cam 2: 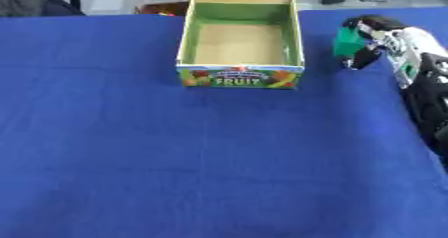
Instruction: Pick up objects on the table and place them in the box.
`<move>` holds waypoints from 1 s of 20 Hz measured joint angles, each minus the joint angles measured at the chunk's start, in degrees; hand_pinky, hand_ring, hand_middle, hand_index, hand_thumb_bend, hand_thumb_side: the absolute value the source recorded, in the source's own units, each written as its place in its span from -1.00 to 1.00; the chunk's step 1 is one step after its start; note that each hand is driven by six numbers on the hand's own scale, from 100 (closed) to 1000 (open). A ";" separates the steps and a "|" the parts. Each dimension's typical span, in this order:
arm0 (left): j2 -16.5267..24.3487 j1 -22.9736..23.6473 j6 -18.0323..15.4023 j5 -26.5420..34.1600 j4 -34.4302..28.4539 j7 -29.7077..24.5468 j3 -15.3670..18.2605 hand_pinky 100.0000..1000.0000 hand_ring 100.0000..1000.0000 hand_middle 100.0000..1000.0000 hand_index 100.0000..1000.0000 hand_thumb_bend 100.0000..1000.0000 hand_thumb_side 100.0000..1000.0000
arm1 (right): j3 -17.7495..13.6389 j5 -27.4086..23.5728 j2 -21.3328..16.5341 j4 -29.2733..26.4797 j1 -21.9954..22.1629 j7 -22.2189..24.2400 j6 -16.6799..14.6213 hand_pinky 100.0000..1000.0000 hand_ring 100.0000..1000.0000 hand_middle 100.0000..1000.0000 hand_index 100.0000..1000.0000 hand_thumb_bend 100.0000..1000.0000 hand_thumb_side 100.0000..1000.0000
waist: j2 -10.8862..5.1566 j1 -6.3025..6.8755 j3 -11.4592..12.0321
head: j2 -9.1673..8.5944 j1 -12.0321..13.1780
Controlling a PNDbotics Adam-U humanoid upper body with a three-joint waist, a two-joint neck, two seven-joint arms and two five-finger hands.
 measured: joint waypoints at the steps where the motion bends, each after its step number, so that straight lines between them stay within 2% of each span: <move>1: 0.00 0.01 0.00 0.00 0.00 -0.01 0.00 0.32 0.45 0.35 0.60 0.01 0.34 | -0.01 -0.13 -0.01 0.00 0.01 -0.09 0.09 0.19 0.49 0.78 0.96 -0.32 -1.00 | 0.01 0.00 0.00 | 0.06 0.01; 4: 0.00 0.07 -0.01 0.01 0.00 -0.02 0.00 0.32 0.45 0.35 0.60 0.01 0.34 | -0.03 -0.50 -0.02 0.00 0.02 -0.23 0.21 0.18 0.48 0.76 0.95 -0.34 -1.00 | 0.08 0.03 -0.05 | 0.19 0.01; 8: 0.00 0.21 -0.09 0.16 0.00 -0.15 0.00 0.32 0.45 0.35 0.60 0.01 0.34 | -0.02 -0.57 -0.02 0.02 0.02 -0.09 0.28 0.00 0.28 0.56 0.89 -0.55 -1.00 | 0.14 0.30 -0.11 | 0.33 0.00; 14: -0.32 0.29 -0.13 0.23 0.00 -0.40 0.00 0.32 0.45 0.36 0.60 0.01 0.34 | -0.01 -0.57 -0.12 0.11 0.01 1.15 0.51 -0.15 0.12 0.45 0.77 -0.82 -1.00 | 0.17 0.38 -0.11 | 0.34 -0.01; 17: -0.41 0.29 -0.10 0.23 0.00 -0.48 0.00 0.32 0.45 0.36 0.60 0.01 0.34 | -0.01 -0.57 -0.21 0.13 -0.03 1.49 0.54 -0.29 -0.01 0.31 0.58 -1.00 -1.00 | 0.16 0.37 -0.12 | 0.34 -0.03; 20: -0.41 0.29 -0.12 0.25 0.00 -0.60 0.00 0.32 0.45 0.36 0.61 0.01 0.34 | -0.01 -0.58 -0.30 0.13 -0.03 1.52 0.52 -0.49 -0.18 0.09 0.37 -1.00 -1.00 | 0.13 0.34 -0.11 | 0.34 -0.04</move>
